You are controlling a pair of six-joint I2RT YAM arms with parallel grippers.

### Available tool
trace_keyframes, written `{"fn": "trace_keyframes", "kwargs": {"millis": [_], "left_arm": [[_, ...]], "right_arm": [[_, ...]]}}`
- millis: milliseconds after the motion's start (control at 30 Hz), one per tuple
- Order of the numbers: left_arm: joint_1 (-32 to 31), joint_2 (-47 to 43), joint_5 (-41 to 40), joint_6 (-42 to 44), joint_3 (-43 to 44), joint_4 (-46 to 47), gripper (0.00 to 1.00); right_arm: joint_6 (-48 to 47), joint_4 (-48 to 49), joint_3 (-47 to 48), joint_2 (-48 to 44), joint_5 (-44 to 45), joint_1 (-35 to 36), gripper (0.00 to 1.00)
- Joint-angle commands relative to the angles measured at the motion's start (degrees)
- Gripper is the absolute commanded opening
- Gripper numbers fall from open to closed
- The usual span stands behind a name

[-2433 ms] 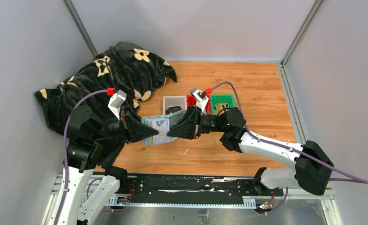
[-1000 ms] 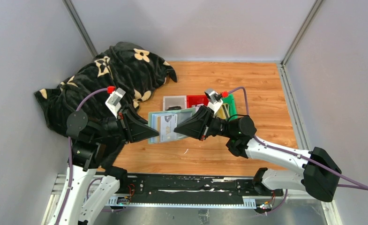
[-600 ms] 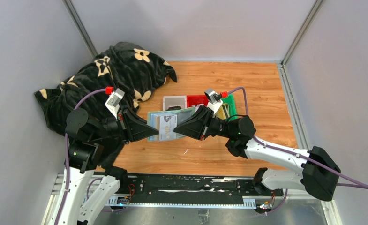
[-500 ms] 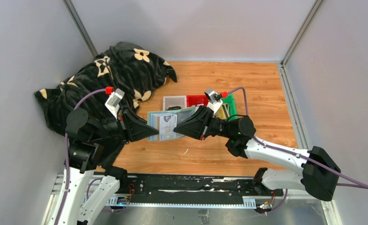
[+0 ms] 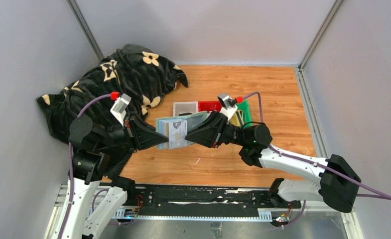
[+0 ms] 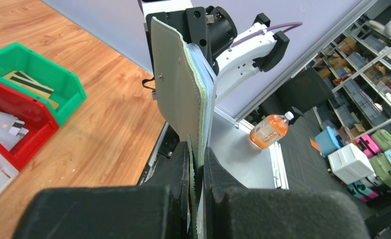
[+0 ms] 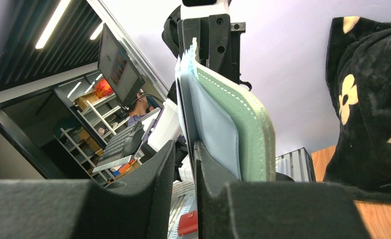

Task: Take the credit cards out of the card holder
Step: Remove the credit card from the card holder.

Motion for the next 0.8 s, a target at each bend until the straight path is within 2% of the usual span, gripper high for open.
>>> {"fn": "trace_keyframes", "kwargs": {"millis": [0,67,200,333,533,767], "left_arm": [[-0.4,0.0,-0.8,0.0,-0.1,-1.1,0.00],[-0.4,0.0,-0.7,0.1,-0.1,-1.1,0.00],[-0.4,-0.2,-0.5,0.0,-0.3,-1.2,0.00],[-0.4,-0.6,-0.3,0.0,-0.3,-1.2,0.00],[-0.4,-1.1,-0.3,-1.6,-0.5,0.3,0.00],[-0.4,-1.3,-0.4,-3.3,-0.7,2.4,0.00]], "right_arm": [[0.7,5.7,3.8,0.0,-1.2,1.3,0.25],[0.7,5.8,4.3,0.4,-1.1,1.4,0.23],[1.2,6.5,4.3,0.7,-0.3,1.3,0.10],[1.8,6.5,3.6,-0.1,1.0,0.6,0.02],[1.5,6.4,1.6,-2.6,2.4,0.0,0.05],[1.4,5.6,1.7,-3.5,2.1,0.0,0.17]]}}
